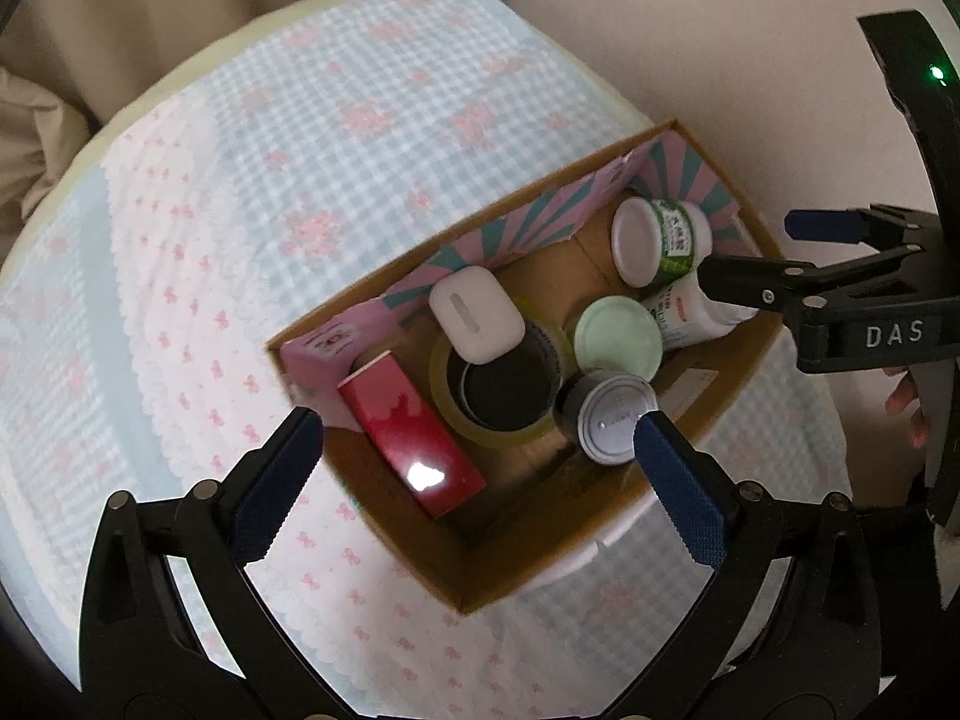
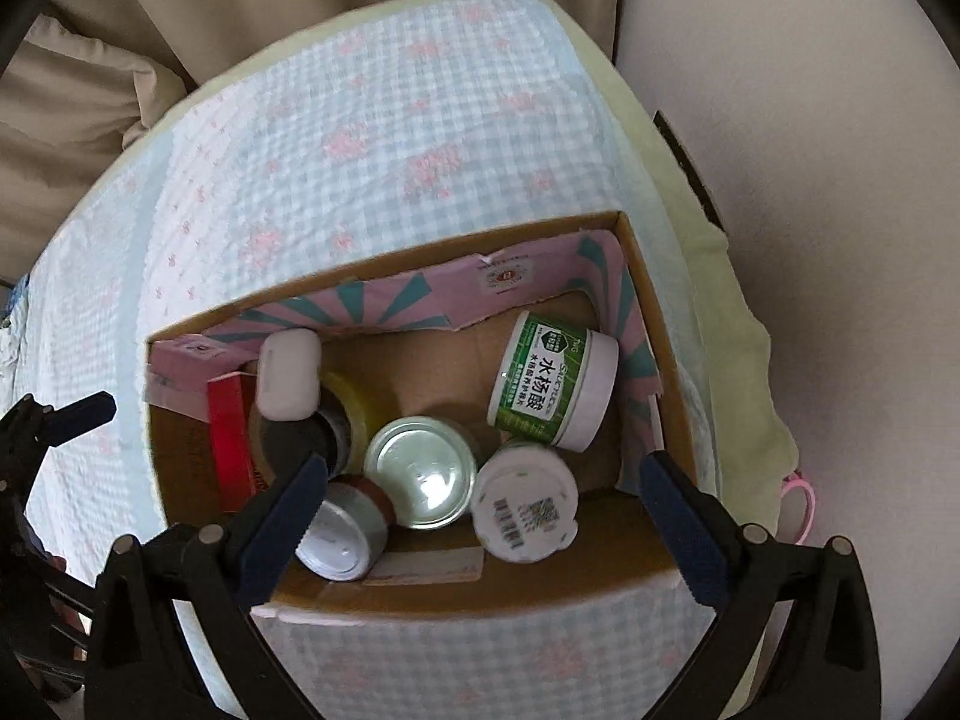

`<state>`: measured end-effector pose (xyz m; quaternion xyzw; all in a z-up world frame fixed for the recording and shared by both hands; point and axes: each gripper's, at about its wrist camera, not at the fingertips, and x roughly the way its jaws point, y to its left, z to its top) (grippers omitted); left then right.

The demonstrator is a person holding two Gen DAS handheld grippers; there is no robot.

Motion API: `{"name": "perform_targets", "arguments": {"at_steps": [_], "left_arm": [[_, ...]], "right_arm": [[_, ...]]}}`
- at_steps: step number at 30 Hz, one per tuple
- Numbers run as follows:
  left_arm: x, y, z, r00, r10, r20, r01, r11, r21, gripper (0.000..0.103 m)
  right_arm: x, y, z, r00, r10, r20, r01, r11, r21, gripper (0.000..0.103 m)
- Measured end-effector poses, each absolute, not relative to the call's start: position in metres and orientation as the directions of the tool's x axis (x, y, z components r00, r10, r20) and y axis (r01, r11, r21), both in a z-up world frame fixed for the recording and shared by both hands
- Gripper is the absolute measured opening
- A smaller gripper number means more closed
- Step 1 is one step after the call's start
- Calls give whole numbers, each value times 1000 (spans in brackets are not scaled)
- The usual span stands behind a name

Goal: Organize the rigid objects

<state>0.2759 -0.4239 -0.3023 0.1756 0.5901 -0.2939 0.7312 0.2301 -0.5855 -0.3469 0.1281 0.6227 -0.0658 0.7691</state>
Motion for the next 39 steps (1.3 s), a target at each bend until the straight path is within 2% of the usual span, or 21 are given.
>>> {"name": "perform_targets", "arguments": {"at_steps": [5,10,15,20,30,39], "left_arm": [[267,-391,-243,204,-225,-953,571,818,-71,103],[253,-336,-165,320,-252,-913,469,880,-78,103],[223,-271,-82,472,-259,-843,375,924,-74,103],[182,-205,-29,599,-220,-770,271,960,-63,103],[118,-143,7,747,-98,-658,137,991,7,103],[104,-133,12,760,-86,-644,112,994,0,103]], "right_arm": [[215,-566,-298,288,49,-956,246,961,123,103],[189,-525,-209,402,62,-913,186,971,148,103],[168,-476,-135,518,65,-853,128,980,153,103],[141,-429,-84,608,48,-792,86,988,126,103],[98,-372,-53,698,-1,-716,64,996,62,103],[86,-364,-42,732,-12,-681,62,997,49,103]]}}
